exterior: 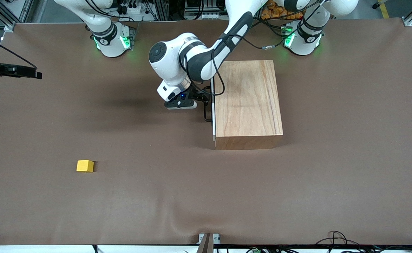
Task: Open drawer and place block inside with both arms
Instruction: 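Pull the drawer open with the left gripper while the right gripper reaches the cube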
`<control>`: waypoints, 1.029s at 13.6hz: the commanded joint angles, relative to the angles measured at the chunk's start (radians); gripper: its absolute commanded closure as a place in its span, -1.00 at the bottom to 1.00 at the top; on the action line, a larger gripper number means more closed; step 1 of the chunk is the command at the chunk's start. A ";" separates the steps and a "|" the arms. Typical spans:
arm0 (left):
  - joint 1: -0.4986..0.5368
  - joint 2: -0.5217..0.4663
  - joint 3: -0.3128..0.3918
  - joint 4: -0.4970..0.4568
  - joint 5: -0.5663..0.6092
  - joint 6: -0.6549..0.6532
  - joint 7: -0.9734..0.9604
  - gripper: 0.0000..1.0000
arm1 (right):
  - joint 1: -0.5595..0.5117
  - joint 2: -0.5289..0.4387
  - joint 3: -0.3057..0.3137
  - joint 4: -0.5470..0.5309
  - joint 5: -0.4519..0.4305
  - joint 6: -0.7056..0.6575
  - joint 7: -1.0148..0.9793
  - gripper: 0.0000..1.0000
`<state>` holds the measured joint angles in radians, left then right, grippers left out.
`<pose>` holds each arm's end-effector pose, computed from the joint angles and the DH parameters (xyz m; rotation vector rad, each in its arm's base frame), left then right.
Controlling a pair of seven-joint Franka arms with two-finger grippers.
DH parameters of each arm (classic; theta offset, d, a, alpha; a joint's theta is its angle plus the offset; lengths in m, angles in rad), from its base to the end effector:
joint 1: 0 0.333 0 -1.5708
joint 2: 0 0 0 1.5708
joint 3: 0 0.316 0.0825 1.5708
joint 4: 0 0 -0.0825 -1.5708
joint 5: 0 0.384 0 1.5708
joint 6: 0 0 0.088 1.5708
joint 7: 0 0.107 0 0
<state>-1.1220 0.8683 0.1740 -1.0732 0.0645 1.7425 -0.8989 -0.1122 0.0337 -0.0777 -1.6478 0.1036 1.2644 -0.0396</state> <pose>0.4075 -0.6271 0.2966 -2.8667 0.1642 -0.0683 0.5143 -0.0847 0.5528 -2.9265 0.2059 0.5993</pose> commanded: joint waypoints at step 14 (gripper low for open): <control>-0.002 0.037 -0.004 0.025 -0.048 0.205 0.015 -1.00 | 0.003 0.457 0.013 0.220 0.065 0.389 -0.335 -1.00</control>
<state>-1.1232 0.8759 0.1699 -1.0730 0.0365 1.9040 -0.8989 -0.1539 0.4399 -0.0594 -1.4715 0.1691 1.6037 -0.3640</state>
